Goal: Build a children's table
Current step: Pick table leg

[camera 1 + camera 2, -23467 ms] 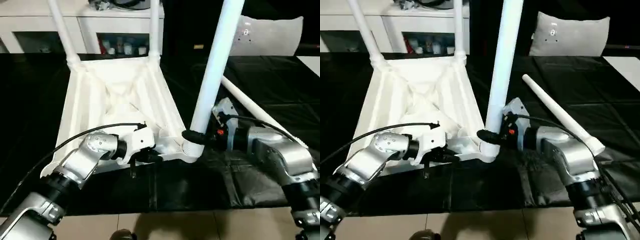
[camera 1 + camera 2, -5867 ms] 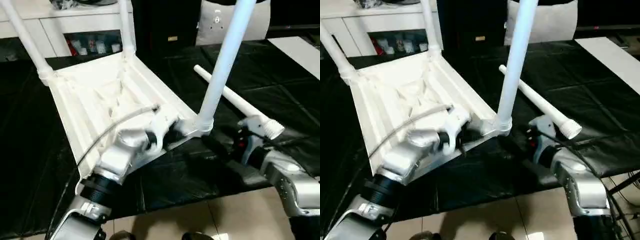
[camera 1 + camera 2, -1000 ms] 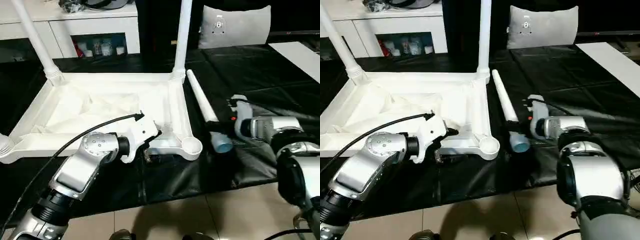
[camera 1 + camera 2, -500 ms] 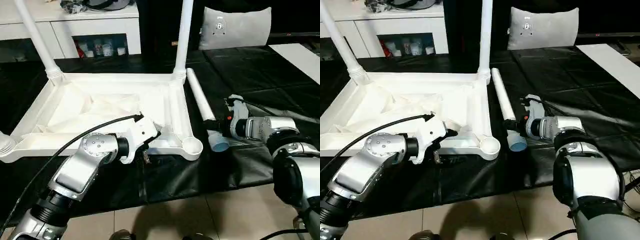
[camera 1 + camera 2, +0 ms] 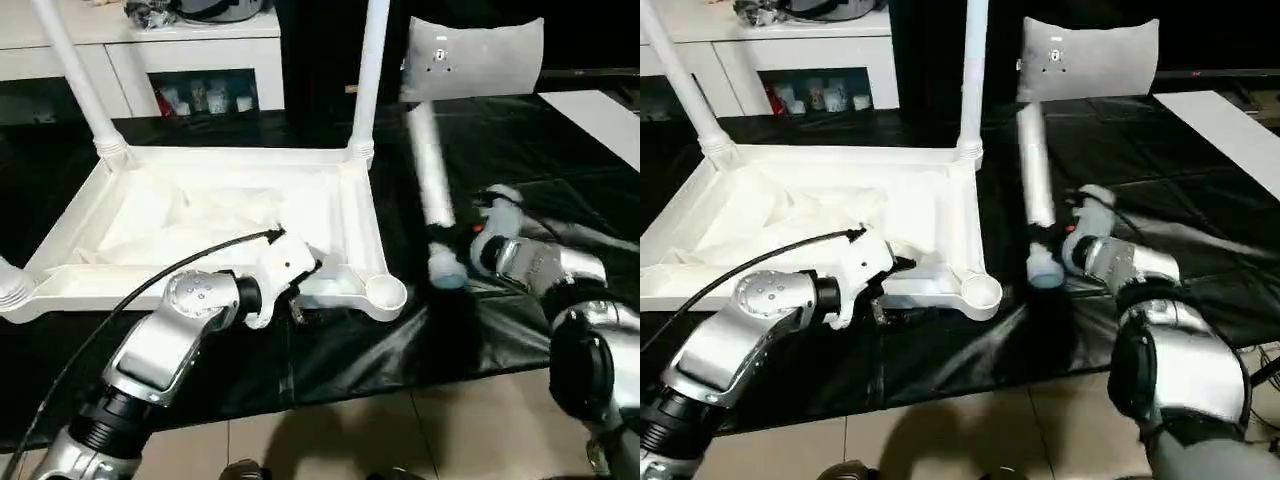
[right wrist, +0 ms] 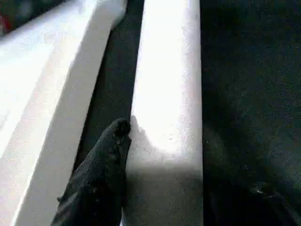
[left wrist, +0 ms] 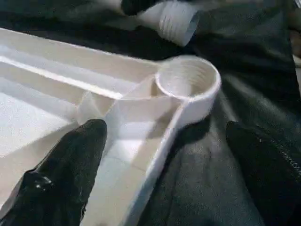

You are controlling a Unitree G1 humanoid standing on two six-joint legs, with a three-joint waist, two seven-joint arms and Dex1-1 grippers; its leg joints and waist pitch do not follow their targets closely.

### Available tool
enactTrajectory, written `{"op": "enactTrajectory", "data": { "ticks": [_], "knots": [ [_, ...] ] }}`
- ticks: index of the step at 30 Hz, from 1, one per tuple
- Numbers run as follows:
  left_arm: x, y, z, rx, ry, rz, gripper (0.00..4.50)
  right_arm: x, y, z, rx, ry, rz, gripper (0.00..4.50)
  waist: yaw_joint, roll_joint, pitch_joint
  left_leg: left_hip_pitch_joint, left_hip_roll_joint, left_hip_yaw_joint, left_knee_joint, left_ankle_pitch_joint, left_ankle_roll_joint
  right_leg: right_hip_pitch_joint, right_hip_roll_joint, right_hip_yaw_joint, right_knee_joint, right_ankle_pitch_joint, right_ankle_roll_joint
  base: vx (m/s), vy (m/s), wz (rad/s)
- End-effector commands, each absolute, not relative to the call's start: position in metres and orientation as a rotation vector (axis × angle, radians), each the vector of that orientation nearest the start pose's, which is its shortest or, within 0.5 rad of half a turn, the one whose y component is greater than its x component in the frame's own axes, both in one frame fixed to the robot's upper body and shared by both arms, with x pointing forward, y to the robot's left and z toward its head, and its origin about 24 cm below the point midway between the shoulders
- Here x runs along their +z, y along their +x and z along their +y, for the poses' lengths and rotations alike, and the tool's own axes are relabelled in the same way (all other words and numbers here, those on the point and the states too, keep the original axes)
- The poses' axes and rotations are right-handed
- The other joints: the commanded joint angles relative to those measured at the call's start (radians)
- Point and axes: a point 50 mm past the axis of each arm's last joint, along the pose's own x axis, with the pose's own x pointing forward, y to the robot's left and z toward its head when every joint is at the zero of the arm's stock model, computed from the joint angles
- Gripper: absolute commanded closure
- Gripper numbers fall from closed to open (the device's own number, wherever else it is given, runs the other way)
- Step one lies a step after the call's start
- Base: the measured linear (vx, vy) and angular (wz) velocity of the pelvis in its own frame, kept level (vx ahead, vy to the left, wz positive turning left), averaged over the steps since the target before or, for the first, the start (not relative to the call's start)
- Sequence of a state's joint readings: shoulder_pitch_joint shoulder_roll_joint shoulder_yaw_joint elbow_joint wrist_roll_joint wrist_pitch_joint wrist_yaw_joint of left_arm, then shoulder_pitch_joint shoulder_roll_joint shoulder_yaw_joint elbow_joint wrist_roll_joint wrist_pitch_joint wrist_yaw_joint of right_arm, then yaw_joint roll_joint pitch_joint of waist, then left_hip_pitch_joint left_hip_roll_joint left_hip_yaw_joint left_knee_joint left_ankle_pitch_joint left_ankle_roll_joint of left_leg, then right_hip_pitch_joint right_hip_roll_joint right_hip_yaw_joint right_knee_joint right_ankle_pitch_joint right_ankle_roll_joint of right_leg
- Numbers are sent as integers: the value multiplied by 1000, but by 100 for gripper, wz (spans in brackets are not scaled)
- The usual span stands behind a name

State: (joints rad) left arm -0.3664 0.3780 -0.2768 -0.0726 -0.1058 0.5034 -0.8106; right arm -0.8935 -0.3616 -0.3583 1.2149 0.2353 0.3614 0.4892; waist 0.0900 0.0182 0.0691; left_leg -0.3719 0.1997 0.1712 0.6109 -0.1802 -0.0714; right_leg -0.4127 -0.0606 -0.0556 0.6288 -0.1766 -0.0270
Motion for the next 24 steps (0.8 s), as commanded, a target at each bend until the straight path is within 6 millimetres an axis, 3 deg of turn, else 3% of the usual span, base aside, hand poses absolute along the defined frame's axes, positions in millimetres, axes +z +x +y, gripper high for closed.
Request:
{"op": "enactTrajectory", "data": {
  "ticks": [1,5,6,7,9,11,13,16,20,24],
  "knots": [
    [96,290,109,-984,286,244,0,73,374,-231,245,478,319,258,-3,-5,-76,7,15,0,-66,-225,3,50,-64,34,-88,-309,-183,0,0,0],
    [104,299,104,-926,221,190,0,90,371,-225,421,627,138,260,1,-7,-82,-1,14,2,-61,-166,53,61,-60,34,-82,-209,-191,0,0,0],
    [117,306,99,-898,112,121,0,102,363,-221,557,729,20,261,3,-8,-84,-5,15,2,-60,-136,70,64,-58,32,-79,-166,-199,0,0,0],
    [119,307,99,-894,95,112,0,103,362,-221,576,741,5,261,3,-9,-84,-6,15,2,-59,-122,78,65,-57,32,-76,-146,-204,0,0,0],
    [148,315,88,-885,-163,1,0,114,345,-212,765,810,-85,261,17,-6,-89,-1,23,4,-54,-98,103,61,-58,29,-73,-81,-241,0,0,0],
    [160,318,83,-879,-263,-39,0,115,339,-207,833,813,-90,262,25,-9,-88,-3,25,1,-55,-110,102,60,-63,24,-76,-120,-247,0,0,0],
    [177,324,75,-892,-463,-64,0,116,326,-195,957,822,-93,262,29,-12,-83,-3,20,6,-55,-122,90,60,-63,26,-84,-190,-224,0,0,0],
    [186,325,64,-937,-607,-55,0,116,318,-185,1038,833,-82,262,40,-19,-83,-5,19,3,-57,-124,75,58,-66,23,-97,-294,-173,0,0,0],
    [195,325,45,-994,-721,-26,0,114,305,-172,1120,837,-38,262,42,-18,-81,-6,19,0,-62,-114,68,56,-65,25,-104,-319,-136,0,0,0],
    [193,324,35,-1004,-722,17,0,111,300,-163,1144,823,0,262,46,-15,-85,-5,22,-5,-66,-91,65,59,-69,24,-101,-277,-129,0,0,0]
  ]
}}
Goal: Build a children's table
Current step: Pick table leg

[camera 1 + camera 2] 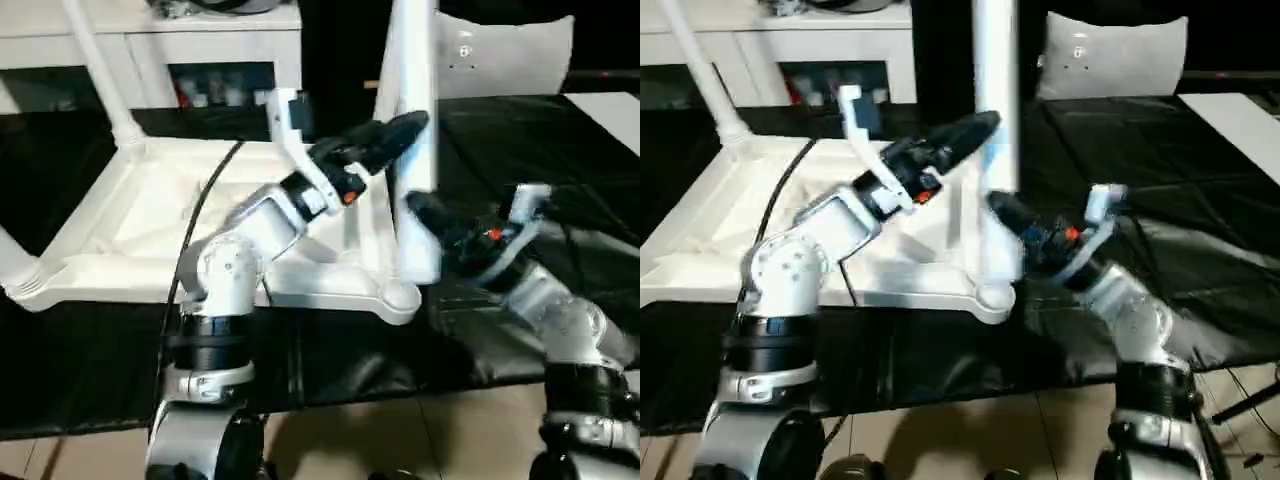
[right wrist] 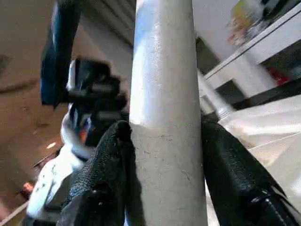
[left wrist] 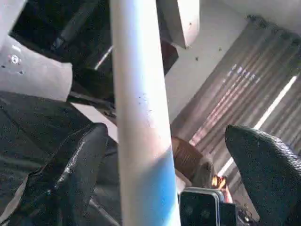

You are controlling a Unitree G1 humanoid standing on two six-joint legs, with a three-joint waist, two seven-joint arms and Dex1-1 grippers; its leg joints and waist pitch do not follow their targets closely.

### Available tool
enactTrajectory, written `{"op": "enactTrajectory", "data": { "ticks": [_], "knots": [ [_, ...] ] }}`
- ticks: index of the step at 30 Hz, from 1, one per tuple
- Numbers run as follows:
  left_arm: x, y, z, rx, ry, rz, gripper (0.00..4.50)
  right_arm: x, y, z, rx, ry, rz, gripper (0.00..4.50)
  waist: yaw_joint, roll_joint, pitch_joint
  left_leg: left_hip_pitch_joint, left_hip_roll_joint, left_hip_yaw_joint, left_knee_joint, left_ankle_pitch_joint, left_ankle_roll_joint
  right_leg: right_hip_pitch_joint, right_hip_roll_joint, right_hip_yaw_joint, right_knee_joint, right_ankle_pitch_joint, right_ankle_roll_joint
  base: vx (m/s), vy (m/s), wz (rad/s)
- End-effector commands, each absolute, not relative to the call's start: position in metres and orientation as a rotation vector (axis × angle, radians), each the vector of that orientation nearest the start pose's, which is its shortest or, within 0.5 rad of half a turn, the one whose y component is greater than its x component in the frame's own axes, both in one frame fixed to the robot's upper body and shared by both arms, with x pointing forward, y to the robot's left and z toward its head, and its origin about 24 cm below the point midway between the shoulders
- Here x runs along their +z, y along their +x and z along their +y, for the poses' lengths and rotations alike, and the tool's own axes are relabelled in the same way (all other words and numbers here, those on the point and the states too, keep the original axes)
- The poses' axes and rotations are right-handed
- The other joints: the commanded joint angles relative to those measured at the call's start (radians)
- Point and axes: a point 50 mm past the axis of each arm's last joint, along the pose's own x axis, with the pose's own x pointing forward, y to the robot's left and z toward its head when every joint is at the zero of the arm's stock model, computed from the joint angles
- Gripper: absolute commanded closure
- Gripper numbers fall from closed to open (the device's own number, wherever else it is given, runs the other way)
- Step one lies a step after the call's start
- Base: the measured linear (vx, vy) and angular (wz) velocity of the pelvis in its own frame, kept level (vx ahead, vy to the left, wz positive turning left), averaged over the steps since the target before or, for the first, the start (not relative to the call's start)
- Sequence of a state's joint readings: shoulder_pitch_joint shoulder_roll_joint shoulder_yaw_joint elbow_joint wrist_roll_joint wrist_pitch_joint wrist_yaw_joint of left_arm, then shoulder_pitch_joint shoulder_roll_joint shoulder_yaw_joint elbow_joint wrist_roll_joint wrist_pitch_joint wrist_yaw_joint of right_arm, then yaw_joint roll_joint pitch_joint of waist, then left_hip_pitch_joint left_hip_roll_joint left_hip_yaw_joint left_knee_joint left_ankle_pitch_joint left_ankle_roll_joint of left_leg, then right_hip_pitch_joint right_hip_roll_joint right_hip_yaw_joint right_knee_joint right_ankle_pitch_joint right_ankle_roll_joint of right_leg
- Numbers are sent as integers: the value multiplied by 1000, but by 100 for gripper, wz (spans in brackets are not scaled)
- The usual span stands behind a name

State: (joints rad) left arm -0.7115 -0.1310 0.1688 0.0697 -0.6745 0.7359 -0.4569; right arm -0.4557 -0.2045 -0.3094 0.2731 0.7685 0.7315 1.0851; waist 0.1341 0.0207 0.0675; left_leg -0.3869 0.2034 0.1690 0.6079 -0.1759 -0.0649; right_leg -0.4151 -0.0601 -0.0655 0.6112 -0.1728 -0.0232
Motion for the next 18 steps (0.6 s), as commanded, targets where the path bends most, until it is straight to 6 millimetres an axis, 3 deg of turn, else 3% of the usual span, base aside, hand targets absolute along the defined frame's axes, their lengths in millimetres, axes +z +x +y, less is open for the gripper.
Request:
{"op": "enactTrajectory", "data": {
  "ticks": [1,8,11,15,18],
  "knots": [
    [193,324,35,-1004,-722,18,0,111,300,-163,1144,823,1,262,2,-17,-84,10,19,-3,-62,-94,57,60,-68,35,-83,-273,-134,0,0,0],
    [191,325,34,-930,-613,-22,0,98,303,-140,1036,597,46,263,5,-17,-83,9,20,-4,-66,-94,37,60,-73,37,-82,-258,-119,0,0,0],
    [190,327,36,-872,-556,-52,29,95,307,-131,972,484,32,264,4,-14,-81,10,21,-5,-68,-111,29,58,-74,37,-86,-273,-108,0,0,0],
    [188,335,37,-726,-405,-71,61,91,318,-117,816,131,-24,264,-1,-12,-80,11,20,-5,-69,-125,8,55,-72,38,-86,-290,-91,0,0,0],
    [185,339,39,-634,-316,-74,73,91,321,-109,761,21,-60,264,-6,-14,-78,11,16,-3,-70,-147,7,55,-71,38,-89,-314,-79,0,0,0]
  ]
}}
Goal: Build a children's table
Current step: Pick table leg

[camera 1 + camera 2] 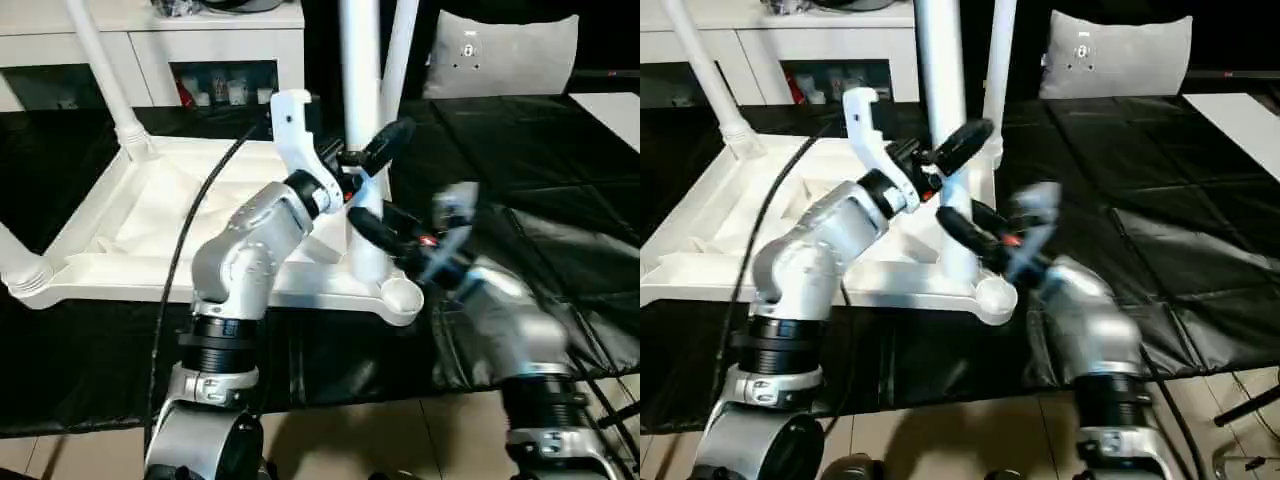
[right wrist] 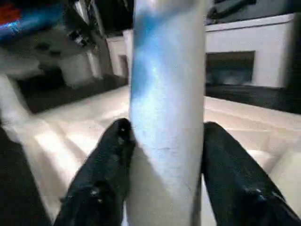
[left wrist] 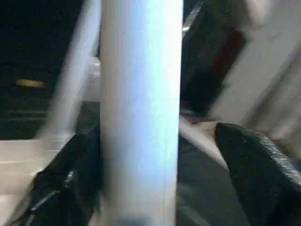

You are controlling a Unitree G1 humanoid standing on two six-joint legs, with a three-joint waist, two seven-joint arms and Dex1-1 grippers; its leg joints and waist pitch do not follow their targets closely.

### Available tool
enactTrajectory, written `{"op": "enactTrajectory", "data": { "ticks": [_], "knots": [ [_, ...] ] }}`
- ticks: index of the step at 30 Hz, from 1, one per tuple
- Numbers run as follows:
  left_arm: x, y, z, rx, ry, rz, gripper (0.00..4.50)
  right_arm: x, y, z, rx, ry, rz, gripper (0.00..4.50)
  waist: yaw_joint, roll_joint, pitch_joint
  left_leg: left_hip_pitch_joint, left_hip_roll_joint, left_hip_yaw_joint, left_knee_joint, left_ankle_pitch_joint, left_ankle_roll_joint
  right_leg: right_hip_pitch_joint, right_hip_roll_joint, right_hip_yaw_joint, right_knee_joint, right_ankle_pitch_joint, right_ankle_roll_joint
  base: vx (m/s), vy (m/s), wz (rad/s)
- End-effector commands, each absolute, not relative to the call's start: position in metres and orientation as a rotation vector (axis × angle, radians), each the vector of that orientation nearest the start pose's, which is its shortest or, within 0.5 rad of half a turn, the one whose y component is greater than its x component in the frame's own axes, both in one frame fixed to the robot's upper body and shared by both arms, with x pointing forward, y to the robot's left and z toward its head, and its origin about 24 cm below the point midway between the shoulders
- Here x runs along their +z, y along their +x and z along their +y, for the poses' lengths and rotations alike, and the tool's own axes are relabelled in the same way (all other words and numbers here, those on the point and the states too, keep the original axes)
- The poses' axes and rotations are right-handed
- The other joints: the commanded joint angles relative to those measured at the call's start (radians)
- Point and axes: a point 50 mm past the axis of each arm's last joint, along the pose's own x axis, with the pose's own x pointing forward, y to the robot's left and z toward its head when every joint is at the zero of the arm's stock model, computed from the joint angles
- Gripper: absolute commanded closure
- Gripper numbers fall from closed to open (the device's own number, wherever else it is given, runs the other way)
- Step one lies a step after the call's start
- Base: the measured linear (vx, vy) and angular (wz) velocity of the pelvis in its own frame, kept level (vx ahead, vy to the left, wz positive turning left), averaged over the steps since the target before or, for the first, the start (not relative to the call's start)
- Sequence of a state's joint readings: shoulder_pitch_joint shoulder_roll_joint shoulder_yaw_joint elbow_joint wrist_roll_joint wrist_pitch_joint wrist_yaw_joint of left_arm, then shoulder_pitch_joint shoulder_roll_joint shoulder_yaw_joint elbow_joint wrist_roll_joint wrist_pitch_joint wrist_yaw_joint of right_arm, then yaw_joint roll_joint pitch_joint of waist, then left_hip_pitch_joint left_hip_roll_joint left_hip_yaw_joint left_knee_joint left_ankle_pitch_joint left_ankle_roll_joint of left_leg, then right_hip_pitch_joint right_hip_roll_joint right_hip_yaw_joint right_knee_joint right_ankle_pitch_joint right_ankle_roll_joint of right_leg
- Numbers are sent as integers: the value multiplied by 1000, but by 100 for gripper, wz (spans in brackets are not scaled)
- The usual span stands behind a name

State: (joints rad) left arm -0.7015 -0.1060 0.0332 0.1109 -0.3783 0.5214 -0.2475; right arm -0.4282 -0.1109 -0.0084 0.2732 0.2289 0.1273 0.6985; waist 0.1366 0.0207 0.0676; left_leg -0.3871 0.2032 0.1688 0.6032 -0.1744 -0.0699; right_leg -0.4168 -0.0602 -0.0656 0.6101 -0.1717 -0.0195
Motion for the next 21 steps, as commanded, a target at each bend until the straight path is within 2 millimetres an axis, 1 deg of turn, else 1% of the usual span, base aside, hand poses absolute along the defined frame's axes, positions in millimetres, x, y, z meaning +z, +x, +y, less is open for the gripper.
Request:
{"op": "enactTrajectory", "data": {
  "ticks": [1,2,3,6,7,9,11,12,15,19,21],
  "knots": [
    [184,342,41,-559,-266,-91,93,92,324,-102,714,-10,-79,264,-11,-12,-79,11,19,-6,-67,-147,11,55,-70,39,-86,-302,-82,0,0,0],
    [184,343,42,-542,-265,-94,93,93,324,-101,697,-14,-93,264,-13,-13,-80,11,18,-5,-67,-145,12,57,-71,39,-83,-284,-89,0,0,0],
    [183,343,42,-519,-267,-99,111,94,325,-100,674,-13,-112,264,-14,-14,-80,11,18,-5,-67,-146,16,58,-69,39,-83,-276,-94,0,0,0],
    [183,344,43,-489,-273,-109,117,92,327,-97,635,2,-99,264,-16,-12,-81,11,19,-5,-66,-137,28,58,-68,41,-77,-227,-118,0,0,0],
    [183,343,43,-465,-283,-117,118,88,328,-94,612,-49,-87,264,-20,-12,-81,9,19,-5,-65,-130,31,60,-68,41,-75,-199,-130,0,0,0],
    [183,343,40,-452,-282,-121,118,87,329,-94,582,-70,-103,264,-27,-15,-79,8,16,-2,-64,-140,32,60,-68,41,-76,-205,-135,0,0,0],
    [181,341,36,-460,-288,-112,118,88,330,-95,563,-63,-122,264,-31,-15,-78,8,15,-2,-64,-153,37,60,-69,41,-79,-231,-129,0,0,0],
    [180,341,35,-466,-302,-103,118,88,330,-95,562,-69,-125,264,-31,-13,-77,8,15,-2,-64,-155,38,60,-69,41,-79,-236,-127,0,0,0],
    [176,340,31,-476,-359,-70,118,86,331,-94,555,-86,-131,264,-38,-14,-76,8,14,-2,-64,-164,43,60,-66,40,-81,-244,-124,0,0,0],
    [169,339,27,-492,-454,6,118,86,331,-94,554,-96,-140,264,-44,-14,-78,6,13,-2,-62,-148,48,62,-64,40,-75,-203,-146,0,0,0],
    [163,338,25,-508,-454,50,118,87,332,-93,559,-113,-156,264,-47,-14,-78,8,13,0,-61,-157,54,62,-66,39,-77,-213,-150,0,0,0]
  ]
}}
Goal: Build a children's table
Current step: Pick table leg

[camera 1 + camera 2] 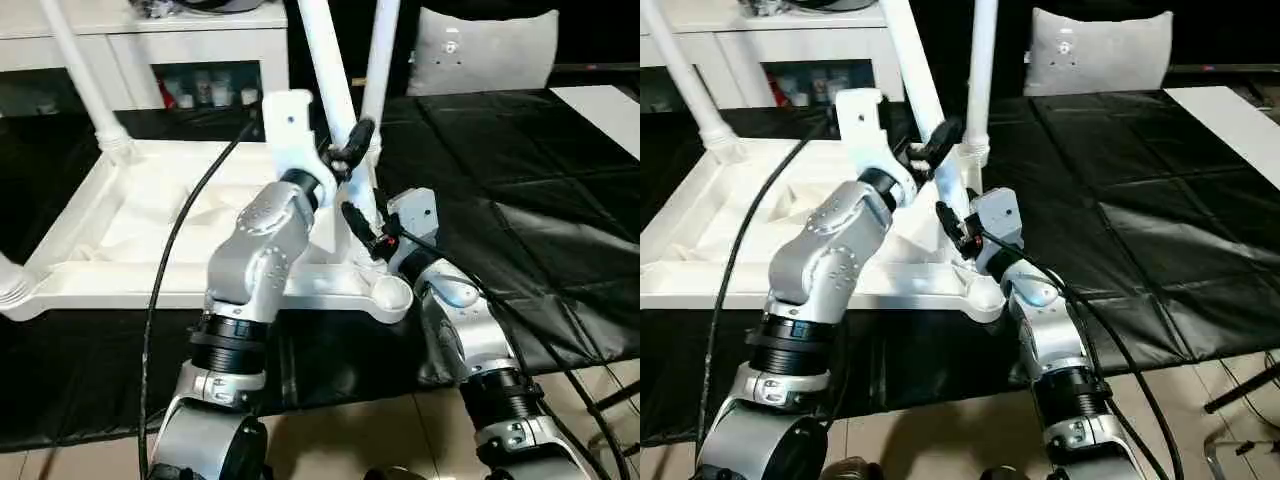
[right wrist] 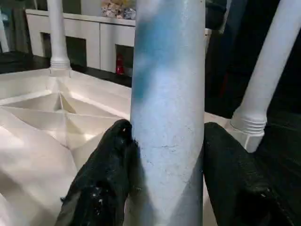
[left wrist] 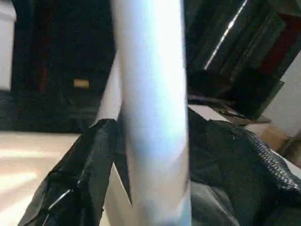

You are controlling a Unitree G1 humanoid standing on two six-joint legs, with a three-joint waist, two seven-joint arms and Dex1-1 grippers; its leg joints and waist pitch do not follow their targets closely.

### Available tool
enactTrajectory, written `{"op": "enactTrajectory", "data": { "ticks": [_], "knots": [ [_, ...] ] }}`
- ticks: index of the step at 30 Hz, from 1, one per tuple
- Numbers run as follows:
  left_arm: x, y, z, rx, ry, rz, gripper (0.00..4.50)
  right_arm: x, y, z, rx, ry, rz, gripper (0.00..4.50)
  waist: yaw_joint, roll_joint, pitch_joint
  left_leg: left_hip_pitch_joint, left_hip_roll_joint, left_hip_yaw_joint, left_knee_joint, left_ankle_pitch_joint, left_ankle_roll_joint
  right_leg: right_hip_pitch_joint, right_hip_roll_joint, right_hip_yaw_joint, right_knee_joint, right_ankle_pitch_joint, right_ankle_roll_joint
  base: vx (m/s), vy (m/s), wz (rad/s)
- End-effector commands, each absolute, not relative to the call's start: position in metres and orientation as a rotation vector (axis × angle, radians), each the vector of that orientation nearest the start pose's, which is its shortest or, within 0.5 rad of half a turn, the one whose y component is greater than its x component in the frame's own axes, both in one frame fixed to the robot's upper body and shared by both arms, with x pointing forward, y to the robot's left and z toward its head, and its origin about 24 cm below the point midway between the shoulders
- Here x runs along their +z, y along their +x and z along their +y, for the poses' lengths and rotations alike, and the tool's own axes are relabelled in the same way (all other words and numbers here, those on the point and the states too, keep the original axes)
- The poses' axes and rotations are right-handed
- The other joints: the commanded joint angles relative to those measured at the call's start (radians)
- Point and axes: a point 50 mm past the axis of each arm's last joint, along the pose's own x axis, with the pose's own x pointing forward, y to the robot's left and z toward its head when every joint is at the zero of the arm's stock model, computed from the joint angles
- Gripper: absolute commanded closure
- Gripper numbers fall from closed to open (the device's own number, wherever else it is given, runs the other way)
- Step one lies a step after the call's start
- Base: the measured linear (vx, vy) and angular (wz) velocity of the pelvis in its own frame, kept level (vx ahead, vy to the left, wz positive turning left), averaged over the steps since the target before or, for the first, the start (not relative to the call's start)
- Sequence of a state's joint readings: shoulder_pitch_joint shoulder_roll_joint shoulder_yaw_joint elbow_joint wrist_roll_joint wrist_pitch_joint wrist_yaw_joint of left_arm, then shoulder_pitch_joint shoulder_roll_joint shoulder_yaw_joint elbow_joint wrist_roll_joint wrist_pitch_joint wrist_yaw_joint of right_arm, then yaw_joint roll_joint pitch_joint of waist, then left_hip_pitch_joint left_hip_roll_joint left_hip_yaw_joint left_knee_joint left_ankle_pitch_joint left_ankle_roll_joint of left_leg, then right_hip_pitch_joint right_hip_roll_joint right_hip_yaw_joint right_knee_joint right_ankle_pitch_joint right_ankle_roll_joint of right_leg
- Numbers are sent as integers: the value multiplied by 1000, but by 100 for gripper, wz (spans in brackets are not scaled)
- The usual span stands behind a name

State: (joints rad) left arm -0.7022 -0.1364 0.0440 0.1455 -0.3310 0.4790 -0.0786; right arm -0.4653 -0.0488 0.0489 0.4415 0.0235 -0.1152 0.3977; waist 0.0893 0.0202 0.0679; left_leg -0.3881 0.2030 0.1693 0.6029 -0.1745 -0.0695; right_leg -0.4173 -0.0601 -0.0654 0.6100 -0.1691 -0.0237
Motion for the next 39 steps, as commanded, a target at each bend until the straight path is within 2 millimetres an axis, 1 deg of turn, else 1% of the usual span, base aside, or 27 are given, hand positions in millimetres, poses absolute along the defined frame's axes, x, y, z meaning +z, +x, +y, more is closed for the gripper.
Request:
{"op": "enactTrajectory", "data": {
  "ticks": [1,4,5,8,11,12,14,15,17,20,22,27,28,32,34,35,36,39],
  "knots": [
    [162,337,24,-509,-454,55,118,88,332,-92,564,-118,-165,264,0,-14,-78,8,13,-1,-60,-156,56,62,-66,38,-77,-219,-144,0,0,0],
    [159,338,24,-497,-464,73,118,90,332,-91,573,-137,-192,264,1,-14,-79,7,13,-1,-59,-143,62,62,-65,38,-76,-212,-143,0,0,0],
    [158,339,25,-490,-467,74,118,91,331,-91,584,-140,-196,264,0,-11,-80,8,13,-1,-59,-145,64,62,-64,38,-76,-210,-144,0,0,0],
    [159,341,28,-468,-476,74,118,91,330,-90,596,-154,-206,264,-1,-12,-79,9,13,-1,-59,-153,63,62,-63,38,-77,-212,-145,0,0,0],
    [161,342,32,-451,-483,64,118,90,330,-90,594,-150,-212,264,0,-12,-81,8,14,-2,-59,-152,62,64,-64,38,-77,-216,-141,0,0,0],
    [161,342,33,-445,-484,60,118,90,330,-90,592,-146,-208,264,0,-15,-82,8,13,-1,-59,-149,62,64,-64,38,-76,-213,-142,0,0,0],
    [161,343,34,-441,-486,60,118,89,331,-90,590,-152,-206,264,0,-13,-81,9,14,-1,-59,-151,64,63,-64,38,-76,-217,-144,0,0,0],
    [161,343,34,-439,-486,60,118,88,331,-90,589,-153,-204,264,0,-15,-82,9,14,-1,-59,-150,65,63,-64,38,-76,-216,-144,0,0,0],
    [161,343,34,-438,-489,60,118,88,332,-90,586,-161,-203,264,0,-14,-82,8,14,-1,-58,-144,65,63,-64,38,-75,-207,-148,0,0,0],
    [161,343,34,-437,-491,61,118,88,332,-91,586,-165,-202,264,1,-15,-83,8,13,-1,-57,-138,66,64,-64,38,-73,-201,-146,0,0,0],
    [160,343,34,-436,-492,62,118,88,332,-90,586,-168,-203,264,1,-14,-83,8,13,0,-57,-135,69,64,-64,38,-73,-192,-149,0,0,0],
    [160,343,36,-428,-488,59,118,86,332,-91,581,-170,-197,264,1,-14,-83,8,13,0,-57,-142,68,64,-64,38,-74,-204,-149,0,0,0],
    [160,343,36,-428,-487,58,118,87,332,-91,581,-170,-196,264,1,-18,-81,7,13,0,-57,-141,68,64,-63,38,-74,-205,-145,0,0,0],
    [160,343,36,-427,-489,57,118,87,333,-90,585,-178,-196,264,1,-14,-80,8,14,-1,-58,-143,68,62,-64,38,-75,-213,-143,0,0,0],
    [160,343,36,-427,-491,57,118,87,333,-91,586,-182,-194,264,1,-15,-81,8,14,-1,-58,-138,69,62,-63,38,-73,-201,-145,0,0,0],
    [161,344,36,-426,-492,57,118,87,333,-91,585,-183,-193,264,0,-18,-80,8,14,0,-57,-137,69,63,-63,38,-73,-197,-146,0,0,0],
    [161,344,36,-425,-493,56,118,87,333,-92,585,-183,-191,264,1,-16,-81,8,13,0,-57,-134,70,64,-64,39,-72,-193,-148,0,0,0],
    [160,344,37,-421,-498,56,118,86,334,-92,589,-189,-189,264,0,-17,-80,8,13,0,-57,-138,72,63,-64,38,-74,-202,-147,0,0,0]
  ]
}}
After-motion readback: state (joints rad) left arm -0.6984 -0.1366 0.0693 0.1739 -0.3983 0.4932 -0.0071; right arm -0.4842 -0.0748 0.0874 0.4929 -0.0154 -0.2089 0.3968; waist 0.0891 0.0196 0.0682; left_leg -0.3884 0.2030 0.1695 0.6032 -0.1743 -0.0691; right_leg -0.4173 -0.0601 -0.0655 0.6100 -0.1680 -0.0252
